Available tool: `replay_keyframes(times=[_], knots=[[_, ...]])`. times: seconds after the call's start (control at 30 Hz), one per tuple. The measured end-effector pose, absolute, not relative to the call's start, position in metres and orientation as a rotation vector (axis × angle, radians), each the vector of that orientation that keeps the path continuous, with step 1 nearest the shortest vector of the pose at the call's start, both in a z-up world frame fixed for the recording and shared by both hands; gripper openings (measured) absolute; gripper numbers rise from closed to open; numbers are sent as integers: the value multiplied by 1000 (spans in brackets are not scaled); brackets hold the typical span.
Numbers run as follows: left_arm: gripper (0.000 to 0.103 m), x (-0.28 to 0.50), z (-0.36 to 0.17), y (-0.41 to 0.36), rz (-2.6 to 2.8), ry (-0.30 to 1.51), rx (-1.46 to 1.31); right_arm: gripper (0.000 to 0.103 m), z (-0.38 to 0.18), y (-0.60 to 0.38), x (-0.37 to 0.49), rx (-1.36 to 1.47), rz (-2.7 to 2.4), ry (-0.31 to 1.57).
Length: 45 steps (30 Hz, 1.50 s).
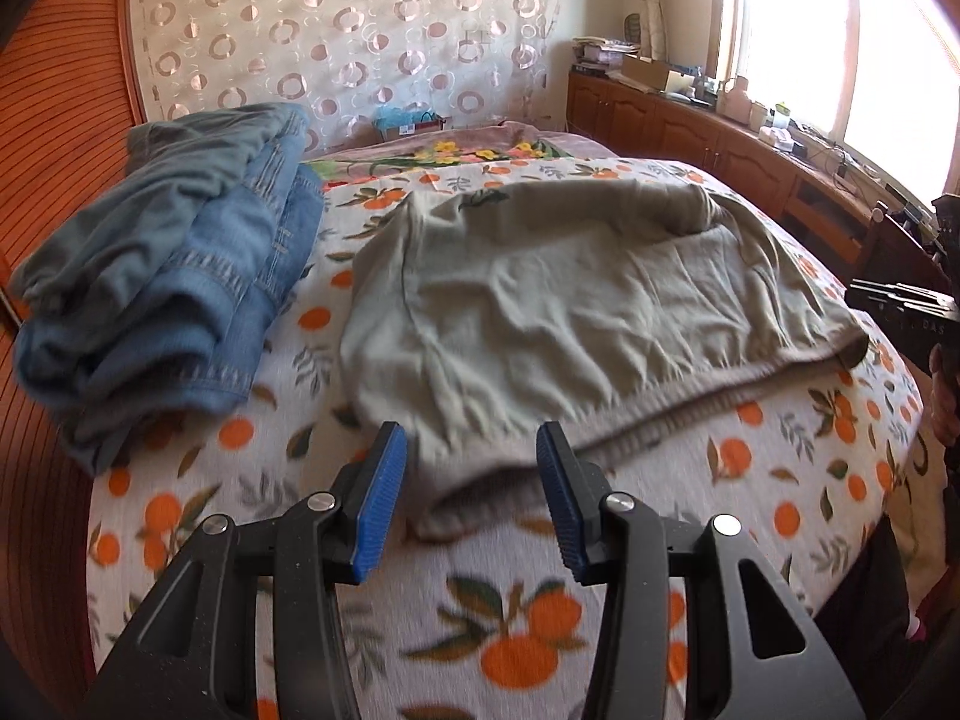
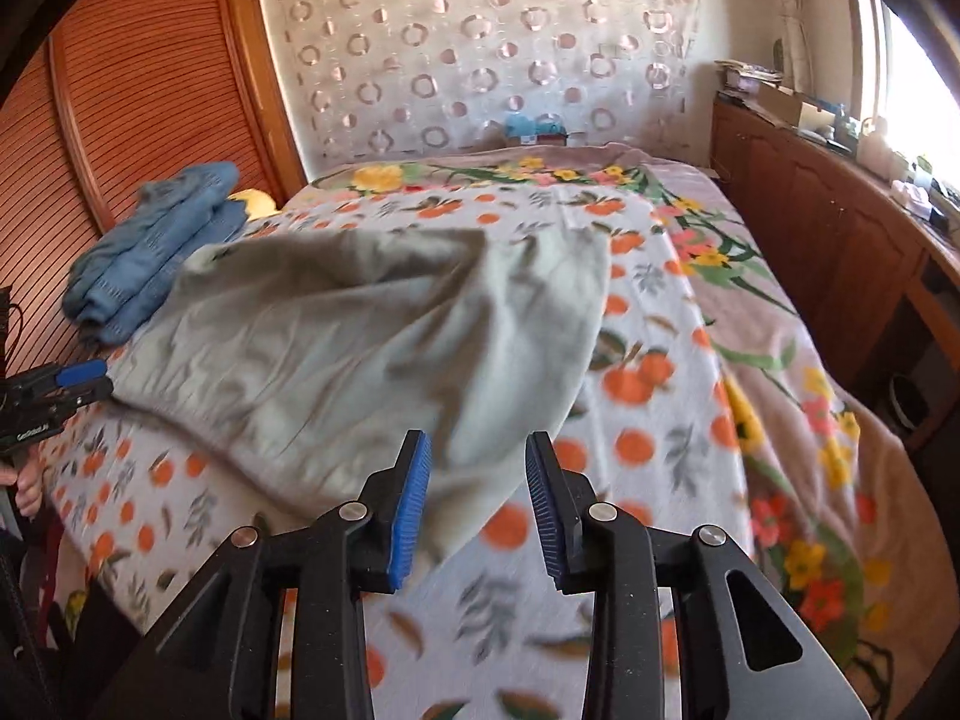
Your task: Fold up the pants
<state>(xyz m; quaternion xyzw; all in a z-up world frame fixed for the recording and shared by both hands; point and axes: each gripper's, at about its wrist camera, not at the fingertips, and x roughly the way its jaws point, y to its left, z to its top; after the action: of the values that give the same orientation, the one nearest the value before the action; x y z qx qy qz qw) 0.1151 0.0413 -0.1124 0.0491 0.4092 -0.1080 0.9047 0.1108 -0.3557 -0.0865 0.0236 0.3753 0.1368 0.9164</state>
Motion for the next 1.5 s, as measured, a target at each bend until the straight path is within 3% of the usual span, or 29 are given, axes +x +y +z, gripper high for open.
replay_keyframes(times=[0.6, 0.93, 0.97, 1.0, 1.03, 1.1, 1.5], knots=[[42, 116, -121, 41, -156, 819, 138, 35, -83, -340, 89, 15, 299, 808], [9, 124, -123, 49, -147, 833, 77, 34, -96, -332, 93, 8, 276, 820], [7, 125, -123, 51, -148, 840, 68, 33, -96, -332, 94, 10, 275, 819], [6, 125, -124, 51, -147, 845, 67, 17, -96, -333, 94, 17, 273, 810], [6, 124, -123, 52, -144, 846, 67, 11, -95, -334, 94, 22, 279, 805], [5, 120, -118, 53, -147, 835, 60, 6, -92, -336, 92, 16, 283, 795], [3, 60, -93, 46, -184, 805, 37, 2, -68, -358, 45, 26, 287, 771]])
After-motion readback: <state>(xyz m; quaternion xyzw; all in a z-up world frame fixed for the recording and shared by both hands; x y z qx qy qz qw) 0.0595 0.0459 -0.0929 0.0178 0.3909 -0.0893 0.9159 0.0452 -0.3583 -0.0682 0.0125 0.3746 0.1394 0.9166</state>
